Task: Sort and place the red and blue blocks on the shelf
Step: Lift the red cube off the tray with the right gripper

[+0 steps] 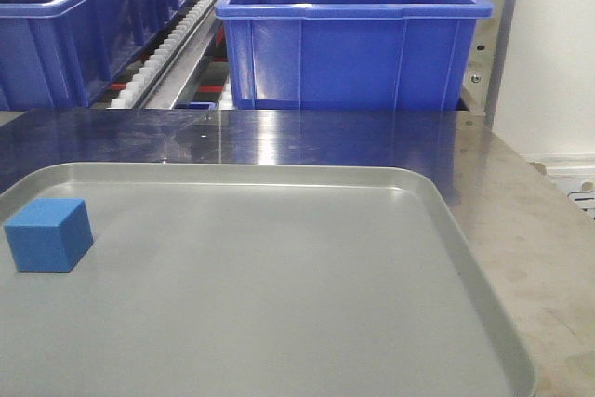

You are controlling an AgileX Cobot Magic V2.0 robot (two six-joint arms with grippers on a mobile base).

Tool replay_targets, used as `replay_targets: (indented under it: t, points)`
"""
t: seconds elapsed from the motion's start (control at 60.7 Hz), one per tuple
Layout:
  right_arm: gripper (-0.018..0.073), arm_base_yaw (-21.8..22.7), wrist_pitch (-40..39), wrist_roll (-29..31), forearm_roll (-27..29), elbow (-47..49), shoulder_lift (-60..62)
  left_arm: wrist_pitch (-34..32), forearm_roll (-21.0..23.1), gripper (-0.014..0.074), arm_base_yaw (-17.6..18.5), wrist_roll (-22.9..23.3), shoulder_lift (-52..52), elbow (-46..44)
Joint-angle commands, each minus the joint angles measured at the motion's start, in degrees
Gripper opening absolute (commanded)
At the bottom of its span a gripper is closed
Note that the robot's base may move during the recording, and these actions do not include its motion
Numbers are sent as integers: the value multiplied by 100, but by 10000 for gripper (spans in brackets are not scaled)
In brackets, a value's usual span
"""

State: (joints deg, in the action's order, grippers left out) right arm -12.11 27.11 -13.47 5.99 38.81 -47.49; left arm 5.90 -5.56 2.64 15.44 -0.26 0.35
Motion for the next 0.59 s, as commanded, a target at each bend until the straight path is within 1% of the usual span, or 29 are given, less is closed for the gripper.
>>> replay_targets:
  t: [0.0,0.313,0.379,0.511,0.577]
  points:
    - [182,179,-561,21,-47,-99,455,-467,52,135,30,4,-115,268]
    - [180,667,-587,21,-112,-868,1738,-467,52,135,30,4,-115,268]
    - [149,739,-586,21,-148,-997,1943,-467,52,135,30,4,-115,268]
    - [41,826,-589,21,-193,-1193,2213,-467,52,135,30,4,-115,268]
    - [48,826,-589,21,-199,-1255,2265,-467,52,135,30,4,-115,268]
